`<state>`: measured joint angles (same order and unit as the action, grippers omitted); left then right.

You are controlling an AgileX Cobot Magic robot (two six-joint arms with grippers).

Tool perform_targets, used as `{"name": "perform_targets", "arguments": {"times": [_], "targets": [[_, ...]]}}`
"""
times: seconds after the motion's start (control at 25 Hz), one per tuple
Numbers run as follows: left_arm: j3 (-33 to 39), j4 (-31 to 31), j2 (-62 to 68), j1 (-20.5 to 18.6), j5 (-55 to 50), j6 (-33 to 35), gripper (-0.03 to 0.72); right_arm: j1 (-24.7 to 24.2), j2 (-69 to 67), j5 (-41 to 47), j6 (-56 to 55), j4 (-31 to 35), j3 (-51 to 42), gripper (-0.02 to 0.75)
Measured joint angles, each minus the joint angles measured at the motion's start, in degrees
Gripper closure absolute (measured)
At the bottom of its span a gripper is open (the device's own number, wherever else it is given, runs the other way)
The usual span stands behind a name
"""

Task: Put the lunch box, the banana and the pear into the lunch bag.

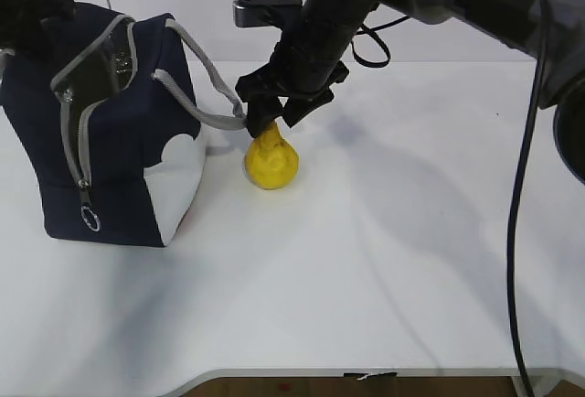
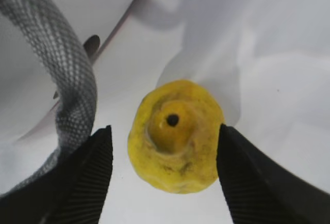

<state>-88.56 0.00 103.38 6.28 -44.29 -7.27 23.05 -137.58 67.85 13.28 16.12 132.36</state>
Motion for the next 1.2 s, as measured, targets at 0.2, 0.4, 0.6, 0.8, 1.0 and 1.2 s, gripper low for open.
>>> {"name": "perform_targets", "arguments": {"times": [0.2, 0.4, 0.6, 0.8, 1.0, 1.2], "targets": [[0.0, -0.9, 0.0, 0.0, 0.38, 0.0, 0.694, 0.0, -0.58, -0.77, 0.0, 0.63, 0.0, 0.234], [0.0, -1.46, 0.1, 0.0, 0.72, 0.0, 0.694, 0.0, -1.84, -1.78, 0.1, 0.95, 0.0, 0.266], [0.0, -1.46, 0.1, 0.0, 0.83, 0.0, 0.694, 0.0, -2.65, -2.96, 0.1, 1.48, 0.0, 0.327], [0.0, -1.51, 0.1, 0.0, 0.95, 0.0, 0.694, 0.0, -2.94, -3.25, 0.2, 1.48, 0.11, 0.424], [0.0, -2.06, 0.1, 0.0, 0.95, 0.0, 0.694, 0.0, -3.22, -1.9, 0.2, 1.15, 1.34, 0.461], [0.0, -2.79, 0.1, 0.0, 1.04, -0.05, 0.694, 0.0, -2.7, 2.6, 0.32, -2.25, 3.13, 0.464]]}}
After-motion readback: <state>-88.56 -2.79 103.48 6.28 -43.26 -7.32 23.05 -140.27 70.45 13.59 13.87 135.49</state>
